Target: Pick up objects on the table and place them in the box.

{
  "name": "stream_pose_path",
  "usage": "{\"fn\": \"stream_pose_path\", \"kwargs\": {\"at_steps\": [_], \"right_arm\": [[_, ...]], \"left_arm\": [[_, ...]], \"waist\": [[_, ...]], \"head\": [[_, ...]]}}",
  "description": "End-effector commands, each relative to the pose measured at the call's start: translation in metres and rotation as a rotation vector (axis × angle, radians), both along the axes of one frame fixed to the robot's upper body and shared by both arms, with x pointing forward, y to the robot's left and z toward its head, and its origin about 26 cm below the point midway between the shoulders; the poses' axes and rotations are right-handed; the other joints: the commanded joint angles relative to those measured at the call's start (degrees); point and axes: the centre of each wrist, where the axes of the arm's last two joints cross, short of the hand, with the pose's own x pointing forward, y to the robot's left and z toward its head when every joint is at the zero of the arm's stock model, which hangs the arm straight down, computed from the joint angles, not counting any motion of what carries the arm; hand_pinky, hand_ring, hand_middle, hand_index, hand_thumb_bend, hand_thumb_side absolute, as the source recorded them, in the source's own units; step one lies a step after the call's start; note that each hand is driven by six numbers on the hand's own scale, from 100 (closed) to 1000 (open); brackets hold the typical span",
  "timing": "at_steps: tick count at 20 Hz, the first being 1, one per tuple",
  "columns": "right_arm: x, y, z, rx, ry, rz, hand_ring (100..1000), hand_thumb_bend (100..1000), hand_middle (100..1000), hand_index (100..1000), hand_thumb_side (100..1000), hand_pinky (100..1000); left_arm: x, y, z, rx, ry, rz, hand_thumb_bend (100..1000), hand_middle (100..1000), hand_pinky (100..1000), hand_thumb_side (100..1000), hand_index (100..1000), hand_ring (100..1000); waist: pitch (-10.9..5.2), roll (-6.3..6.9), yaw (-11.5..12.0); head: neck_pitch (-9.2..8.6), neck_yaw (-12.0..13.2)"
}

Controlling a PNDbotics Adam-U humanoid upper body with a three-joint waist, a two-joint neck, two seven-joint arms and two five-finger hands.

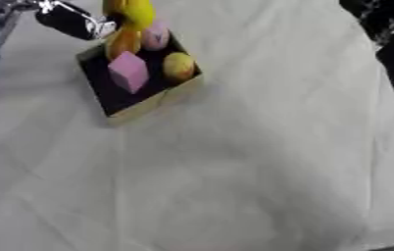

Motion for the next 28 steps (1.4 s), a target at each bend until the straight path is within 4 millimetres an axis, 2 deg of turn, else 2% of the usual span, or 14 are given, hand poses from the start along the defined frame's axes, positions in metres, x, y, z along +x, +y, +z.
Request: {"fn": "stream_pose_path", "kwargs": {"at_steps": [1, 7, 10, 17, 22, 26, 28], "right_arm": [[-0.004, 0.001, 0.01, -0.023, -0.033, 0.012, 902, 100, 578, 784, 527, 1000], [-0.004, 0.001, 0.011, -0.025, -0.035, 0.009, 903, 100, 578, 784, 526, 1000], [-0.004, 0.001, 0.01, -0.025, -0.034, 0.009, 902, 100, 578, 784, 526, 1000], [-0.004, 0.0, 0.009, -0.022, -0.029, 0.006, 903, 100, 578, 784, 525, 1000], [-0.004, 0.0, 0.008, -0.022, -0.025, 0.004, 903, 100, 578, 784, 525, 1000], [-0.004, 0.0, 0.007, -0.022, -0.021, 0.005, 902, 100, 578, 784, 525, 1000], [-0.004, 0.0, 0.007, -0.021, -0.019, 0.004, 902, 100, 578, 783, 526, 1000]], "left_arm": [[0.01, 0.005, 0.003, -0.026, -0.025, 0.008, 100, 596, 699, 197, 599, 628], [0.025, 0.013, -0.019, 0.031, 0.055, 0.013, 100, 631, 723, 205, 646, 663], [0.029, 0.017, -0.025, 0.067, 0.095, 0.023, 100, 658, 741, 199, 726, 691], [0.034, 0.025, -0.033, 0.088, 0.117, 0.055, 100, 678, 753, 196, 828, 709], [0.033, 0.028, -0.033, 0.081, 0.112, 0.062, 180, 730, 787, 179, 952, 747], [0.03, 0.026, -0.028, 0.056, 0.083, 0.056, 238, 756, 807, 157, 994, 771], [0.027, 0.025, -0.023, 0.04, 0.063, 0.055, 238, 765, 810, 151, 995, 779]], "waist": [[-0.23, 0.62, -0.2], [0.19, 0.76, -0.5], [0.2, 0.79, -0.6], [0.13, 0.73, -0.7], [0.02, 0.64, -0.5], [-0.21, 0.58, -0.4], [-0.4, 0.54, -0.3]], "head": [[-1.03, 0.3], [-0.74, 0.1], [-0.7, 0.1], [-0.72, 0.1], [-0.65, 0.0], [-0.59, 0.0], [-0.49, -0.1]]}}
